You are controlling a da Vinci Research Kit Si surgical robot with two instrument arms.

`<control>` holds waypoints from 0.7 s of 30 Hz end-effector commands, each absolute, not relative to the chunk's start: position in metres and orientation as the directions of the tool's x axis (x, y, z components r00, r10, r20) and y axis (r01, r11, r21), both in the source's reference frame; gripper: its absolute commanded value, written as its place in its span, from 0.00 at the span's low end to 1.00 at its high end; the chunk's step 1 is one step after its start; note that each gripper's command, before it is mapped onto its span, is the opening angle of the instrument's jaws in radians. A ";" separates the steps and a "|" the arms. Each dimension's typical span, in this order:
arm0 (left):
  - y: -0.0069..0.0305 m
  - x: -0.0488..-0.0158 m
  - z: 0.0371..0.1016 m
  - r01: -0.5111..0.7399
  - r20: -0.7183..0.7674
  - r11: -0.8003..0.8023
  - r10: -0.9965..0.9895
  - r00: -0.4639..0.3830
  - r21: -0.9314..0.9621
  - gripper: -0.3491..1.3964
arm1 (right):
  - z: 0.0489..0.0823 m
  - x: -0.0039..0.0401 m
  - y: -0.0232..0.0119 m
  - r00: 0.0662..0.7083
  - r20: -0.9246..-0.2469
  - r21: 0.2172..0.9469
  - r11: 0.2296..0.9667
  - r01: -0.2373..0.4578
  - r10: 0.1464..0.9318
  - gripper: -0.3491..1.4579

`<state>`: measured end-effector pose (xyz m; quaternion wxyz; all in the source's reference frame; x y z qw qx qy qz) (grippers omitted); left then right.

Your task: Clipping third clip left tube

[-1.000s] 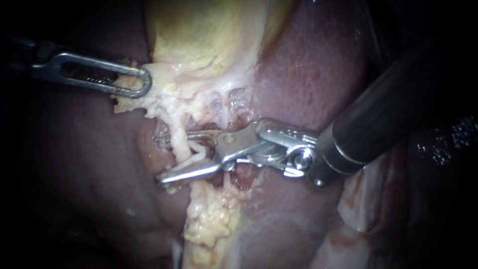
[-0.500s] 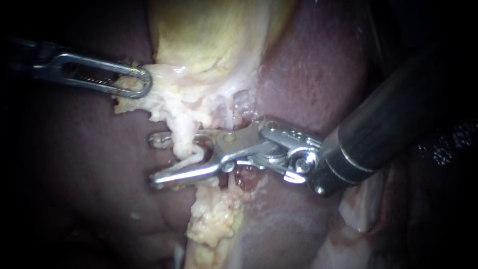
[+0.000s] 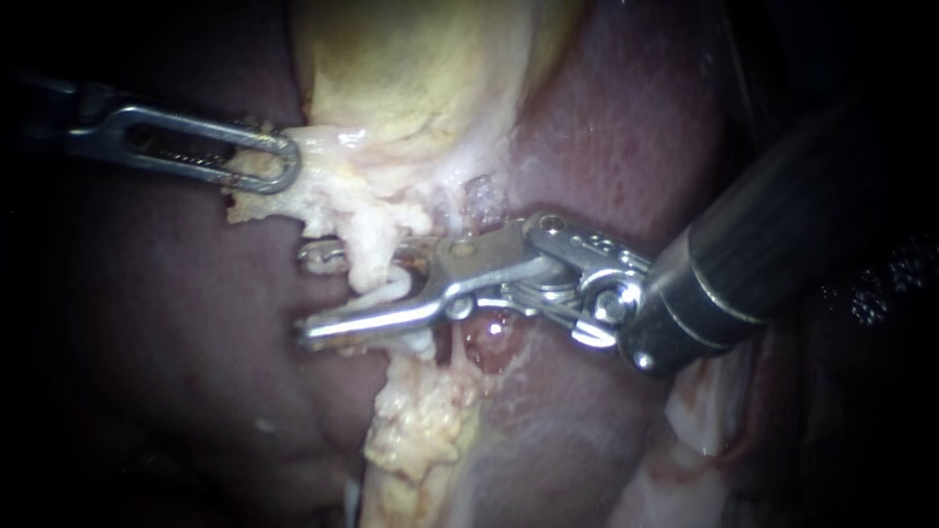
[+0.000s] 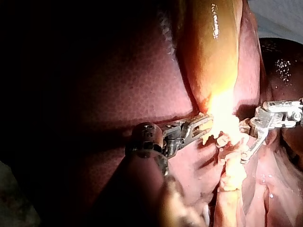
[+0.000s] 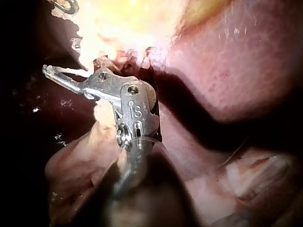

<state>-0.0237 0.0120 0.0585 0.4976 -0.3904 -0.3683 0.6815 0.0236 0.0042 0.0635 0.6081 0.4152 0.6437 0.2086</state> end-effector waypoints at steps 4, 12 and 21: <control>0.0120 -0.0237 0.0585 -0.390 -0.164 -0.231 0.966 -0.199 -0.891 0.00 | 0.0637 0.0234 0.0043 0.085 -0.592 0.790 0.555 0.262 0.802 0.37; 0.0120 -0.0238 0.0586 -0.390 -0.163 -0.232 0.966 -0.203 -0.891 0.00 | 0.0639 0.0232 0.0042 0.107 -0.494 0.854 0.458 0.248 0.863 0.19; 0.0120 -0.0238 0.0586 -0.390 -0.163 -0.232 0.966 -0.203 -0.891 0.00 | 0.0642 0.0230 0.0038 0.120 -0.440 0.883 0.404 0.238 0.890 0.00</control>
